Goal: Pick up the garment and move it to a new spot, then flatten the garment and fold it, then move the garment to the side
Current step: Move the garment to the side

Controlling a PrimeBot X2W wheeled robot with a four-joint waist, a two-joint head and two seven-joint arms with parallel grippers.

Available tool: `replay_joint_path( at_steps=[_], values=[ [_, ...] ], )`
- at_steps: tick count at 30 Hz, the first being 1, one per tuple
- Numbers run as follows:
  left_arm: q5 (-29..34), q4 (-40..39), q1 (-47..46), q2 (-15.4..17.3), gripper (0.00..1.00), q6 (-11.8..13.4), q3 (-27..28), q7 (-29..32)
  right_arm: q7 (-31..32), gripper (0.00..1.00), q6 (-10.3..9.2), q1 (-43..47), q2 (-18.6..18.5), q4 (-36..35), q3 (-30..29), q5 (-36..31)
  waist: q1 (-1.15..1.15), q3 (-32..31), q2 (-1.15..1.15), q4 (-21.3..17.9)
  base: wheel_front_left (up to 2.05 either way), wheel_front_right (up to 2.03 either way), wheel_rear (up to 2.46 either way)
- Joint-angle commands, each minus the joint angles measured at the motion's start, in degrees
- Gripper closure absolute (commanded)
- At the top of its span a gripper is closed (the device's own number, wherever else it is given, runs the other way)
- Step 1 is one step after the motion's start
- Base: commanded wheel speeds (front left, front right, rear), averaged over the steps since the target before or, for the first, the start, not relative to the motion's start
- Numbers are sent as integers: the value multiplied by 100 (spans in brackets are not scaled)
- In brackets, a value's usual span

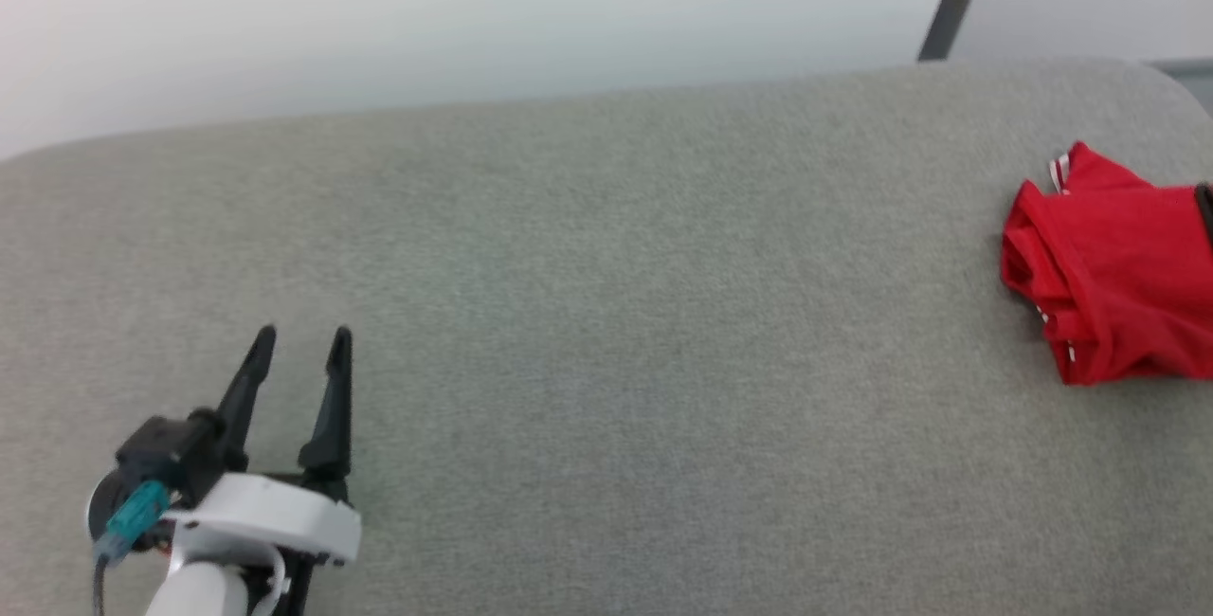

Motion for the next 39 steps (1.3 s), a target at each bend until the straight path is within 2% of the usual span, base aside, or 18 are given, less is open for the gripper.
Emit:
replay_joint_path(
  at_steps=[1,5,11,18,27,39],
  values=[
    [18,-16,92,-17,0,-9,37,-2,-20,0,-7,202,55,-35,-107,-49,0,-272,0,255,0,0,0],
    [54,-98,341,-77,0,-16,243,-2,-23,0,-7,922,213,-490,-961,-548,0,-435,0,360,0,0,0],
    [149,-268,689,-172,0,-26,552,-2,-23,0,-7,2097,674,-1184,-2094,-1369,0,-638,0,450,0,0,0],
    [254,-491,980,-260,0,-31,726,-2,-24,0,-7,3199,1191,-1910,-3084,-2048,0,-792,0,566,0,0,0],
    [307,-712,1152,-301,0,-28,834,-1,79,0,-7,4089,1757,-2601,-3746,-2553,0,-862,0,660,0,0,0],
    [376,-741,1230,-309,0,-29,852,-2,371,0,-7,4693,2209,-3292,-4334,-2927,0,-854,0,703,0,0,0]
  ],
)
